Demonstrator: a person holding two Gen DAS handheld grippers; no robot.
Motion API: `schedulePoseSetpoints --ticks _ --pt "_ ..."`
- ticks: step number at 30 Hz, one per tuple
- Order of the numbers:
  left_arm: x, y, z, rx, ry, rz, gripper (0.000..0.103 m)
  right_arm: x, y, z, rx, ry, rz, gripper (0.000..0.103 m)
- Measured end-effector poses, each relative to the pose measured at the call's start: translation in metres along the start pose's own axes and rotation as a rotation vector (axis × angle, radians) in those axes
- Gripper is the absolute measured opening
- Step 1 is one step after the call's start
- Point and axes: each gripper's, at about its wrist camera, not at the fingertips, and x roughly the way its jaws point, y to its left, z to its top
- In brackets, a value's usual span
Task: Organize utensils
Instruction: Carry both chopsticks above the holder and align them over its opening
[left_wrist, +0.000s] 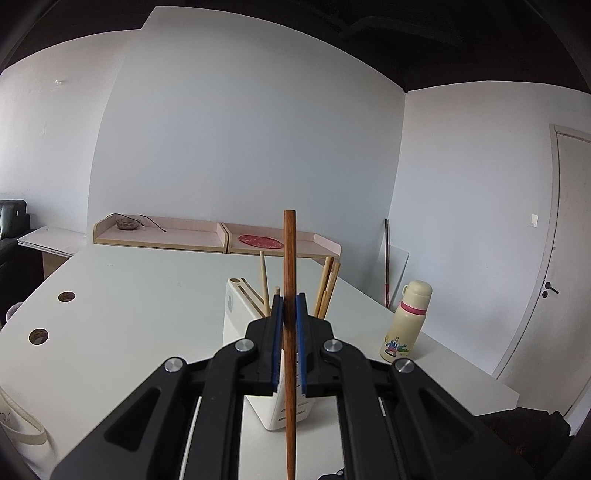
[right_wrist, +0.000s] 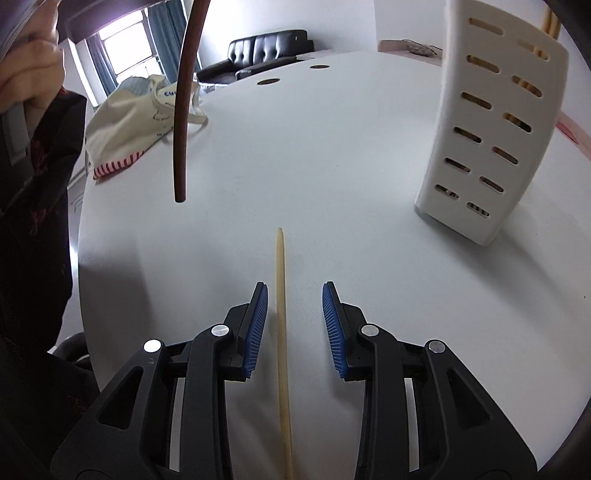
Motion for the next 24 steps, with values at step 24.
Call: schedulePoseSetpoints --ticks 24 --pt "-0.007 -0.001 -0.002 0.040 -0.020 0.023 0.007 -0.073 -0.029 0.007 0.156 -0.287 0.010 0.005"
